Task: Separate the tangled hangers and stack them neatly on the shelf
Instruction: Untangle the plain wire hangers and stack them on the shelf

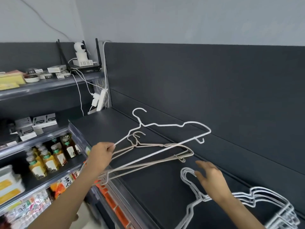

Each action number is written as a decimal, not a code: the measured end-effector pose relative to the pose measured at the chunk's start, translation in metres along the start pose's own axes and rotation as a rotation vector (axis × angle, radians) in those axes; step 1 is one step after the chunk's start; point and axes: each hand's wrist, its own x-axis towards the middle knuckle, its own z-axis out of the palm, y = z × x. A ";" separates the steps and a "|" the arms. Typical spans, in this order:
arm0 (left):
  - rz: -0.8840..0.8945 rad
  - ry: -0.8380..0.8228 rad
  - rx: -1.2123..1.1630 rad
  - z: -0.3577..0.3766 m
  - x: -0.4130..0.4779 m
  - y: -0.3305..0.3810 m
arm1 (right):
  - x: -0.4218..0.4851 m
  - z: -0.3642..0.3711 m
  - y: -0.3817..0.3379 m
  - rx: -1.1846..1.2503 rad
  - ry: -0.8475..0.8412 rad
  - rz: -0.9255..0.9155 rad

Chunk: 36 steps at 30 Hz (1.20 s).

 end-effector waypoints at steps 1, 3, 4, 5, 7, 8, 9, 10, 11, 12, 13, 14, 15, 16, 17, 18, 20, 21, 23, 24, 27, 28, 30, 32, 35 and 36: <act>0.008 -0.001 -0.030 -0.002 -0.008 0.011 | -0.007 -0.006 0.001 0.030 0.045 0.001; 0.017 -0.022 -0.066 -0.001 -0.031 0.038 | -0.023 -0.021 0.003 0.099 0.164 0.000; 0.019 -0.046 -0.071 0.003 -0.045 0.051 | -0.031 -0.029 0.008 0.112 0.206 -0.007; 0.024 -0.075 -0.065 0.008 -0.060 0.065 | -0.040 -0.038 0.014 0.095 0.223 -0.016; 0.042 -0.123 -0.054 0.023 -0.090 0.087 | -0.057 -0.053 0.034 -0.024 0.215 -0.036; 0.044 -0.146 -0.049 0.030 -0.105 0.097 | -0.066 -0.060 0.047 -0.090 0.205 -0.036; 0.041 -0.173 -0.035 0.037 -0.120 0.105 | -0.074 -0.067 0.060 -0.135 0.195 -0.018; 0.038 -0.199 -0.024 0.045 -0.133 0.110 | -0.082 -0.073 0.072 -0.159 0.187 0.010; 0.024 -0.227 -0.014 0.051 -0.148 0.117 | -0.091 -0.078 0.084 -0.169 0.178 0.034; 0.015 -0.245 -0.010 0.057 -0.162 0.122 | -0.101 -0.082 0.096 -0.176 0.167 0.044; 0.013 -0.262 0.000 0.061 -0.176 0.127 | -0.110 -0.084 0.106 -0.182 0.154 0.043; 0.026 -0.269 0.014 0.064 -0.188 0.132 | -0.119 -0.085 0.115 -0.189 0.140 0.041; 0.049 -0.276 0.045 0.069 -0.197 0.134 | -0.127 -0.085 0.123 -0.192 0.123 0.043; 0.079 -0.278 0.089 0.073 -0.205 0.134 | -0.133 -0.083 0.130 -0.193 0.100 0.046; 0.096 -0.278 0.119 0.077 -0.211 0.134 | -0.138 -0.082 0.135 -0.194 0.078 0.043; 0.109 -0.269 0.131 0.080 -0.216 0.132 | -0.141 -0.080 0.139 -0.195 0.063 0.042; 0.121 -0.248 0.150 0.086 -0.223 0.129 | -0.142 -0.078 0.143 -0.178 0.043 0.047; 0.131 -0.231 0.163 0.088 -0.226 0.129 | -0.142 -0.078 0.143 -0.162 0.030 0.051; 0.158 -0.217 0.202 0.089 -0.232 0.132 | -0.143 -0.081 0.142 -0.139 0.004 0.068; 0.168 -0.229 0.238 0.088 -0.234 0.134 | -0.146 -0.084 0.141 -0.139 0.002 0.076; 0.192 -0.264 0.414 0.083 -0.236 0.149 | -0.162 -0.095 0.143 -0.159 0.029 0.088; 0.218 -0.260 0.461 0.083 -0.237 0.155 | -0.170 -0.098 0.144 -0.167 0.041 0.097; 0.303 -0.269 0.446 0.086 -0.242 0.172 | -0.187 -0.104 0.148 -0.194 0.059 0.127; 0.438 -0.290 0.429 0.095 -0.248 0.188 | -0.206 -0.109 0.150 -0.233 0.074 0.181; 0.544 -0.366 0.333 0.107 -0.267 0.219 | -0.240 -0.121 0.151 -0.294 0.083 0.245; 0.575 -0.387 0.302 0.113 -0.275 0.229 | -0.252 -0.126 0.152 -0.319 0.084 0.266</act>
